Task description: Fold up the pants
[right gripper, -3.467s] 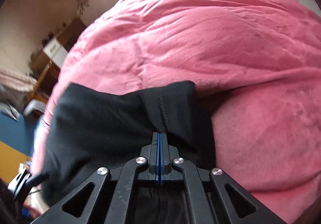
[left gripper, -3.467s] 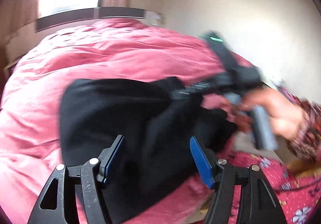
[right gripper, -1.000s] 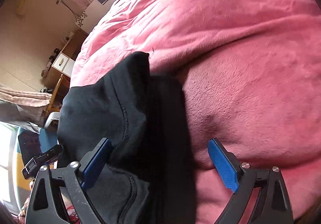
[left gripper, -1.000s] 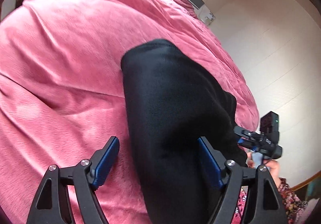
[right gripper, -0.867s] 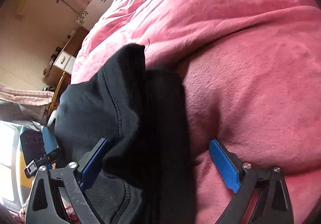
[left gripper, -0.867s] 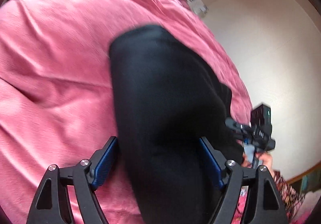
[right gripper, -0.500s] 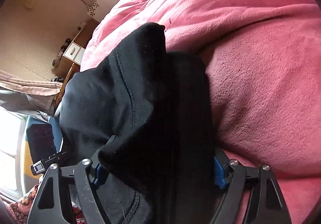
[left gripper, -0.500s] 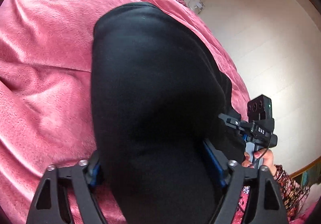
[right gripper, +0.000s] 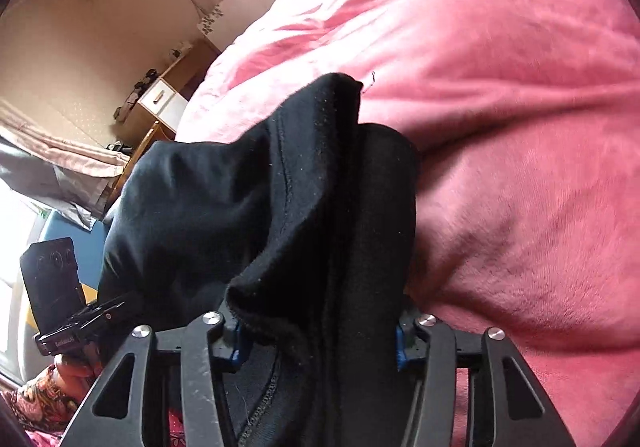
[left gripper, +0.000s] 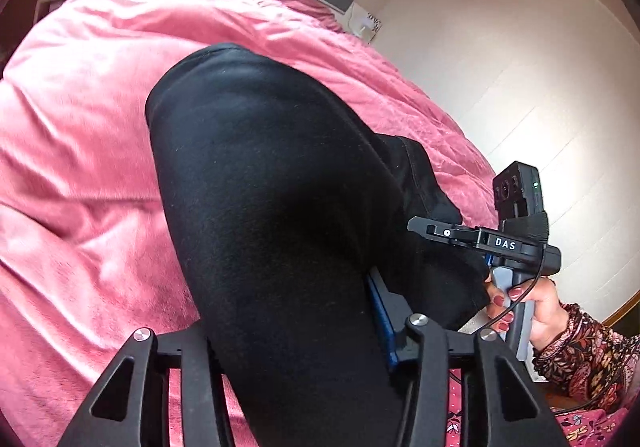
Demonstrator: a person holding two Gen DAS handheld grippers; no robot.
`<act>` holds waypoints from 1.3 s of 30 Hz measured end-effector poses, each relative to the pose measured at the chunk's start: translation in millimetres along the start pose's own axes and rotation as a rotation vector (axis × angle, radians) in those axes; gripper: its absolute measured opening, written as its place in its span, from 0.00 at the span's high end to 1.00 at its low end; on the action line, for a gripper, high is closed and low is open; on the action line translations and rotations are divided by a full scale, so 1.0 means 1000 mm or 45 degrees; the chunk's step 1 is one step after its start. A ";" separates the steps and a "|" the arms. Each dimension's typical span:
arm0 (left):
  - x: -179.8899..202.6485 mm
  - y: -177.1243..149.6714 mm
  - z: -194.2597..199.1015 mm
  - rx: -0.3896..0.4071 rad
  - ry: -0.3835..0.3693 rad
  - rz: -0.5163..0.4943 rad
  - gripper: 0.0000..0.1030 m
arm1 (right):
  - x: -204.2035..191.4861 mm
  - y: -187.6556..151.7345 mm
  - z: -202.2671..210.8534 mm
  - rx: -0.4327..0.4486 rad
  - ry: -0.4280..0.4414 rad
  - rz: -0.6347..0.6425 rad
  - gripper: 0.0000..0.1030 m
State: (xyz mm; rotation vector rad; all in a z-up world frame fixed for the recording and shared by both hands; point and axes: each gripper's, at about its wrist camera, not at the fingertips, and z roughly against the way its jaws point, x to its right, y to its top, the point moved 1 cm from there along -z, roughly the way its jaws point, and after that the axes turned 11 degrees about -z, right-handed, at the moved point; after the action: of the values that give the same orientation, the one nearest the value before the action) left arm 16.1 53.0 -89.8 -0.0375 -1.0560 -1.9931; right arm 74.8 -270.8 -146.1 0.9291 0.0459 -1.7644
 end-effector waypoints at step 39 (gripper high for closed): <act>-0.161 0.171 -0.111 0.076 0.225 0.113 0.41 | -0.019 0.188 -0.109 0.242 -0.083 -0.010 0.36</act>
State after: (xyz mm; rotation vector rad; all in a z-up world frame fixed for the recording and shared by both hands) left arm 274.7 37.7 -109.6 0.1200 -0.9819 -1.8478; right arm 292.9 -283.4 -135.9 1.0073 -0.1625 -1.8277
